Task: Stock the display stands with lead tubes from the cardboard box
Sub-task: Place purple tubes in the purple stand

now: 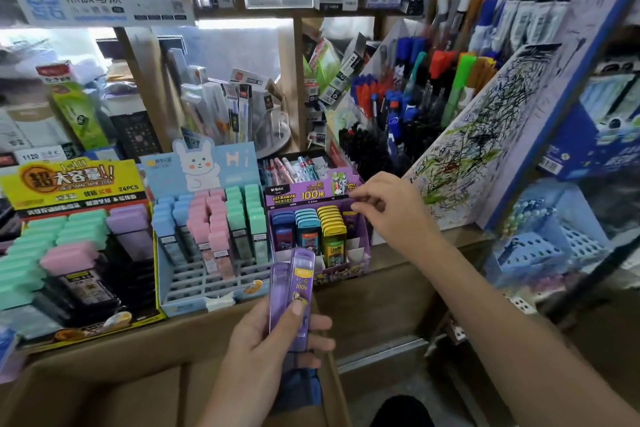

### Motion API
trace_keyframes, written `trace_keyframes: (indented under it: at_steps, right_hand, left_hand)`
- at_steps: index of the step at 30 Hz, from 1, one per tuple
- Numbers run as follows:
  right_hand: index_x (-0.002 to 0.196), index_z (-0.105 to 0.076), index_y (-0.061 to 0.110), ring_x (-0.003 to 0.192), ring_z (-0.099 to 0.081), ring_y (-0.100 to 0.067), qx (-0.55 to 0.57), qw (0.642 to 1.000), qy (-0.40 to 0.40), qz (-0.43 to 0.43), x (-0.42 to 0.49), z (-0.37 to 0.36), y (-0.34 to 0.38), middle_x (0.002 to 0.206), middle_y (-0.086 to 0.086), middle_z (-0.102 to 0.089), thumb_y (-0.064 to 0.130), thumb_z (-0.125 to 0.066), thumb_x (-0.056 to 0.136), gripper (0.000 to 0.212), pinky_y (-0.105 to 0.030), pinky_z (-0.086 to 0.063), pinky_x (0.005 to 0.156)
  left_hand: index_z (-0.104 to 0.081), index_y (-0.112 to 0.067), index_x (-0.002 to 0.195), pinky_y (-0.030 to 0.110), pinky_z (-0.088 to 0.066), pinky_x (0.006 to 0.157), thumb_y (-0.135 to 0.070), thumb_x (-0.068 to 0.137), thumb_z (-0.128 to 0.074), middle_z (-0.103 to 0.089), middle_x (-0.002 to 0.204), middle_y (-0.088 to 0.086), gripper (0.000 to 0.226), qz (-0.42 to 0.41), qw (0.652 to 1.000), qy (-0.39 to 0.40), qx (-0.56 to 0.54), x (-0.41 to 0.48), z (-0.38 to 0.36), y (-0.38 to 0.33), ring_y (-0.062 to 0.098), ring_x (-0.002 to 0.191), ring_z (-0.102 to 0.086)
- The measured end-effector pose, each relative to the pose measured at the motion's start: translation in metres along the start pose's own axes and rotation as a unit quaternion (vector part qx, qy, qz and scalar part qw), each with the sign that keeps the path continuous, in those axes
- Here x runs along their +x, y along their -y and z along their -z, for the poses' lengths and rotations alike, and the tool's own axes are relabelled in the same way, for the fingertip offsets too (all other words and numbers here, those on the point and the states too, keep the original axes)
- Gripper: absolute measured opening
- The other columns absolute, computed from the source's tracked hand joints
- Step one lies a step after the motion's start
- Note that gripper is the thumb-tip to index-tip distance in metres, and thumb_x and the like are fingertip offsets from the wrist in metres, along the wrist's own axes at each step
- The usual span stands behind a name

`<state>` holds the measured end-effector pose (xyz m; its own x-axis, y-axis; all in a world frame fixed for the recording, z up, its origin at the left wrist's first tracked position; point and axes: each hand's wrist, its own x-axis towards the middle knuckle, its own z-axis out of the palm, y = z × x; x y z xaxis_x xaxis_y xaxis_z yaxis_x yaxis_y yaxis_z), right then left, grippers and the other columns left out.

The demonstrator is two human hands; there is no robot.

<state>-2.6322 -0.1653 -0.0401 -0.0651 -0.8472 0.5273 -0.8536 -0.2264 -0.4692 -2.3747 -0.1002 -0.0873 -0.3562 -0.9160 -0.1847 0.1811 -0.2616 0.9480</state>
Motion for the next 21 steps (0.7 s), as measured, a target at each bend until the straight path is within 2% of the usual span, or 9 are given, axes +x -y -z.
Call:
trace_keyframes:
  at_steps: [3, 5, 12, 16, 19, 21]
  right_hand:
    - [0.103, -0.077, 0.008, 0.081, -0.065, -0.018, -0.057, 0.997, -0.021, 0.041, -0.005, -0.003, 0.000, 0.101, -0.002, -0.067, 0.013, -0.074, 0.093, 0.012, -0.038, -0.059, 0.073]
    - [0.097, -0.075, 0.008, 0.077, -0.066, -0.020, -0.074, 0.995, -0.035, 0.056, -0.008, -0.004, -0.001, 0.097, -0.002, -0.068, 0.013, -0.074, 0.092, 0.007, -0.042, -0.059, 0.066]
    - [0.087, -0.074, 0.014, 0.070, -0.059, -0.009, -0.016, 0.999, -0.042, 0.017, -0.012, -0.007, -0.007, 0.083, 0.006, -0.064, 0.014, -0.081, 0.086, 0.007, -0.032, -0.057, 0.066]
    - [0.088, -0.075, 0.016, 0.067, -0.061, -0.005, 0.048, 0.997, -0.055, -0.014, -0.017, -0.003, -0.010, 0.077, 0.007, -0.067, 0.013, -0.081, 0.086, 0.007, -0.014, -0.051, 0.064]
    - [0.091, -0.075, 0.020, 0.059, -0.065, -0.007, 0.148, 0.986, -0.024, -0.067, -0.025, 0.003, -0.004, 0.070, 0.007, -0.070, 0.016, -0.072, 0.095, 0.006, -0.018, -0.053, 0.054]
    - [0.090, -0.074, 0.018, 0.052, -0.066, -0.009, 0.216, 0.973, 0.019, -0.085, -0.030, 0.007, 0.003, 0.072, 0.004, -0.072, 0.019, -0.066, 0.099, 0.013, -0.017, -0.048, 0.047]
  left_hand:
    - [-0.069, -0.018, 0.115, 0.028, -0.058, 0.055, -0.038, 0.078, -0.067, -0.077, 0.094, 0.020, 0.042, 0.001, 1.000, 0.002, 0.008, 0.000, -0.001, 0.002, 0.036, 0.077, -0.076]
    - [-0.068, -0.020, 0.116, 0.028, -0.058, 0.056, -0.040, 0.078, -0.067, -0.078, 0.096, 0.019, 0.043, 0.003, 1.000, 0.004, 0.012, 0.000, -0.003, 0.002, 0.036, 0.080, -0.076]
    - [-0.067, -0.016, 0.117, 0.029, -0.059, 0.055, -0.033, 0.078, -0.068, -0.077, 0.095, 0.019, 0.043, 0.010, 1.000, 0.007, 0.003, 0.001, -0.014, 0.003, 0.037, 0.081, -0.077]
    - [-0.067, -0.014, 0.118, 0.029, -0.059, 0.056, -0.035, 0.077, -0.070, -0.078, 0.096, 0.018, 0.046, 0.012, 1.000, 0.006, -0.001, 0.004, -0.020, 0.004, 0.036, 0.083, -0.077]
    - [-0.067, -0.017, 0.120, 0.028, -0.059, 0.059, -0.039, 0.075, -0.072, -0.078, 0.100, 0.016, 0.050, 0.016, 1.000, 0.005, -0.004, 0.007, -0.021, 0.006, 0.034, 0.089, -0.077]
    - [-0.067, -0.020, 0.121, 0.027, -0.059, 0.061, -0.043, 0.074, -0.073, -0.078, 0.102, 0.015, 0.053, 0.017, 1.000, 0.007, -0.007, 0.008, -0.022, 0.006, 0.032, 0.092, -0.077]
